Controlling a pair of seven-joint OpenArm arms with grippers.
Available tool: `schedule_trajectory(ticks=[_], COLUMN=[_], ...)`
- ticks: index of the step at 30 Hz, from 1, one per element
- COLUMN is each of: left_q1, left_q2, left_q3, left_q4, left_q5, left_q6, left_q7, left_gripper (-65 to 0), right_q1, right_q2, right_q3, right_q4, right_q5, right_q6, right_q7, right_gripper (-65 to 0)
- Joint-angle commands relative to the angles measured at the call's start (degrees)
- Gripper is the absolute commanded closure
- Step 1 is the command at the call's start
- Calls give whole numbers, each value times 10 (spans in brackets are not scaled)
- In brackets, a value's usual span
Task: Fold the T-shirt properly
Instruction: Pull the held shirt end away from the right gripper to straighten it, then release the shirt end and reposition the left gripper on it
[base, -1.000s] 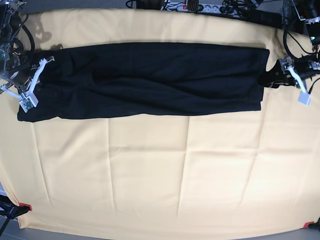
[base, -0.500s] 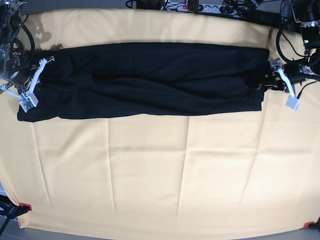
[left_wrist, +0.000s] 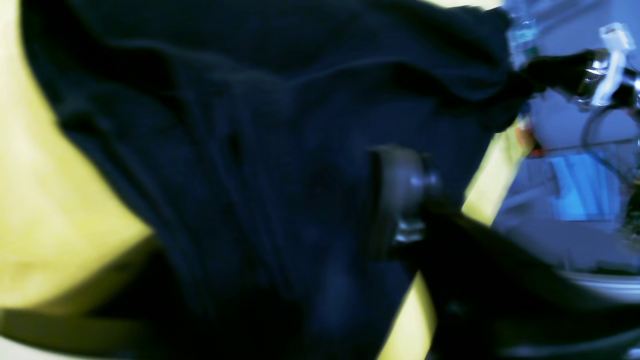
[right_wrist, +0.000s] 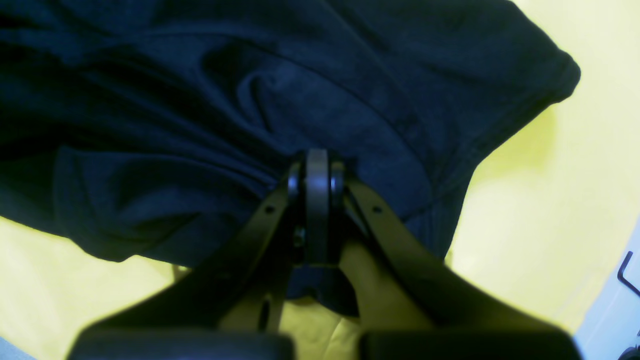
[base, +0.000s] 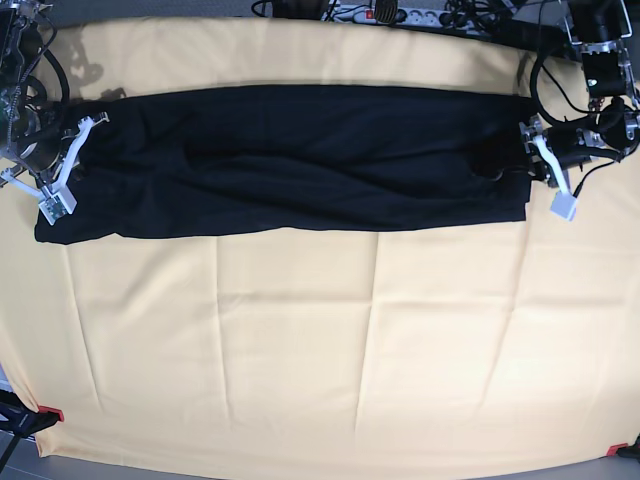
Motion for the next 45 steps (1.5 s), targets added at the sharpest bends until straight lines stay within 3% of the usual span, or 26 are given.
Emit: schedule_trajectory(ticks=[1, 2, 9, 21, 26, 29, 32, 45], left_q1=[-7, -17, -71, -87, -87, -87, -87, -87], left_q2=[-9, -9, -22, -161, -195, -194, -181, -70], left_q3=[-1, -6, -76, -114, -114, -114, -114, -113], left_q4=[-2, -2, -2, -2, -2, -2, -2, 10], left_q5=[52, 64, 95, 78, 54, -21, -105, -105], left_q6=[9, 10, 16, 16, 16, 14, -15, -10], left_q7=[27, 27, 15, 14, 15, 31, 34, 34], left_gripper=[-84, 0, 0, 0, 0, 0, 0, 0], right_q1=[5, 5, 5, 5, 5, 5, 5, 3], right_q2=[10, 10, 10, 10, 10, 10, 10, -4], right_q3=[7, 7, 7, 7, 7, 7, 7, 7], right_q4=[7, 7, 7, 7, 7, 7, 7, 7], right_q5=[2, 4, 6, 8, 8, 23, 38, 36], right_q6=[-2, -2, -8, -8, -8, -8, -8, -6], right_q7=[9, 9, 9, 9, 12, 16, 16, 20], right_gripper=[0, 0, 0, 0, 0, 0, 0, 0])
